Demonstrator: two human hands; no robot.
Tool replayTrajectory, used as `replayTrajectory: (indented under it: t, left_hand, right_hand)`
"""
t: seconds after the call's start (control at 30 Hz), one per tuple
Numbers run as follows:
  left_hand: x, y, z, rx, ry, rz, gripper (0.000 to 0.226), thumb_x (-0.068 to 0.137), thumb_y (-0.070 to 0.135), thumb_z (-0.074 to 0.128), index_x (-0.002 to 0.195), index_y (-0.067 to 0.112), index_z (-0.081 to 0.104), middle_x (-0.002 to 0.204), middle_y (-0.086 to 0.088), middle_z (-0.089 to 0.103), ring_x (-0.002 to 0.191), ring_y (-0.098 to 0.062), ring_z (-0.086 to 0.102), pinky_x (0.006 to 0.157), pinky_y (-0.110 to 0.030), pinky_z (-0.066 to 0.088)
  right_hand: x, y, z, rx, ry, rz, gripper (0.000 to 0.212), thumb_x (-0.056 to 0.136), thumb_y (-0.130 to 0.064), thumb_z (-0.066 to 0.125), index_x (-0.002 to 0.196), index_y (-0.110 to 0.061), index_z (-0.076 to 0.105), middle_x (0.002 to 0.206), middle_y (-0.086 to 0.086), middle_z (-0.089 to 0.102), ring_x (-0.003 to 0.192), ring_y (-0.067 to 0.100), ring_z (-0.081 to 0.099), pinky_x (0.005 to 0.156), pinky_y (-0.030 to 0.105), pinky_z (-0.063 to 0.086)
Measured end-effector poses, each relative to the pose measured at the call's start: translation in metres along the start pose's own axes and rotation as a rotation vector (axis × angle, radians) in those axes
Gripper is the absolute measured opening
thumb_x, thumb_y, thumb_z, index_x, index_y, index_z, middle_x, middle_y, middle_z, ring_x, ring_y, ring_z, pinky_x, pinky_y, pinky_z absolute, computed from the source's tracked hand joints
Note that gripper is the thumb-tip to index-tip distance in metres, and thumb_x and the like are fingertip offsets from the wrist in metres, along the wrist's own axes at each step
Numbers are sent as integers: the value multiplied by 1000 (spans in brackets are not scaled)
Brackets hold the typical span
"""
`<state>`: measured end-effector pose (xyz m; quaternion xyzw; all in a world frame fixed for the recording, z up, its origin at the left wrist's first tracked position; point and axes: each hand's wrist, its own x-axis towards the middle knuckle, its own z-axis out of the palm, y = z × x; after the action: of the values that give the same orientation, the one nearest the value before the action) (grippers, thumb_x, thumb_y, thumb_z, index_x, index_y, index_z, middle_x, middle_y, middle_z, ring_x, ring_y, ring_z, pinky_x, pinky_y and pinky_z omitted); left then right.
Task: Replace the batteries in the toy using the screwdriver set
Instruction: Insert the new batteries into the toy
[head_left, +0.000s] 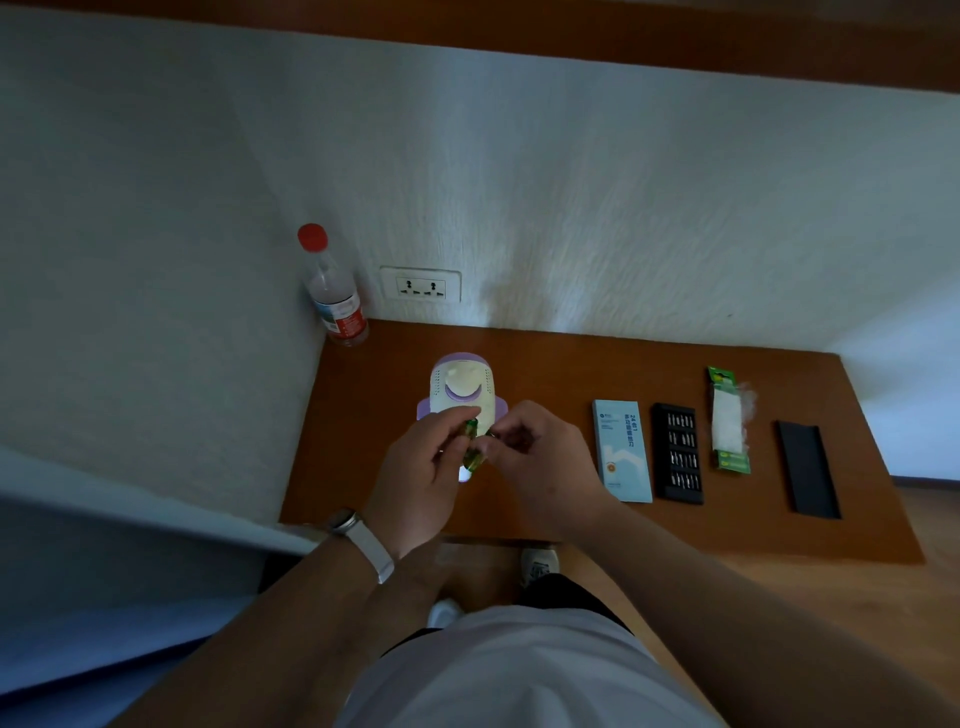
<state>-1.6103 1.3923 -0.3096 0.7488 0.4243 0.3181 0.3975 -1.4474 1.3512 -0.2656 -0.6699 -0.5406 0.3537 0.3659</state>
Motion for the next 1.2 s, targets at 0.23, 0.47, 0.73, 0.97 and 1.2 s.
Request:
replayTrajectory:
  t: [0.23,0.47,0.73,0.97,1.2]
  left_hand:
    - [1,-9,-9,-21,111,-113,26,99,8,56,120,23,58,111,4,67,98,-2,64,77,-11,52]
    - [3,-20,-9,62,149,-137,20,95,12,65,115,14,65,99,7,69,92,-10,68,73,-17,54]
    - [0,-25,2,126,134,-143,21,93,15,68,114,13,66,105,2,72,93,-11,68,76,-27,59]
    - [2,-27,12,273,69,-105,25,96,22,65,120,15,67,110,-1,72,97,-19,68,75,-37,59]
    - [6,-30,12,301,52,-59,43,94,44,49,117,14,68,105,-1,71,90,-18,66,70,-33,58]
  right_hand:
    - [9,7,9,-130,13,-20,15,87,-23,72,83,-26,57,78,-17,58,73,-2,57,59,6,43]
    - [16,23,20,-250,-17,-96,13,88,-21,70,94,-13,61,90,-3,60,76,-2,51,64,7,43]
    - [21,34,21,-307,11,-183,13,90,-18,67,96,-7,63,97,-1,59,79,2,51,59,5,41]
    - [27,41,28,-379,-15,-277,10,89,-14,67,94,-6,63,92,7,62,78,17,59,64,27,53]
    - [30,49,32,-381,-66,-293,13,87,-12,70,96,-6,64,93,7,62,78,19,60,66,29,54]
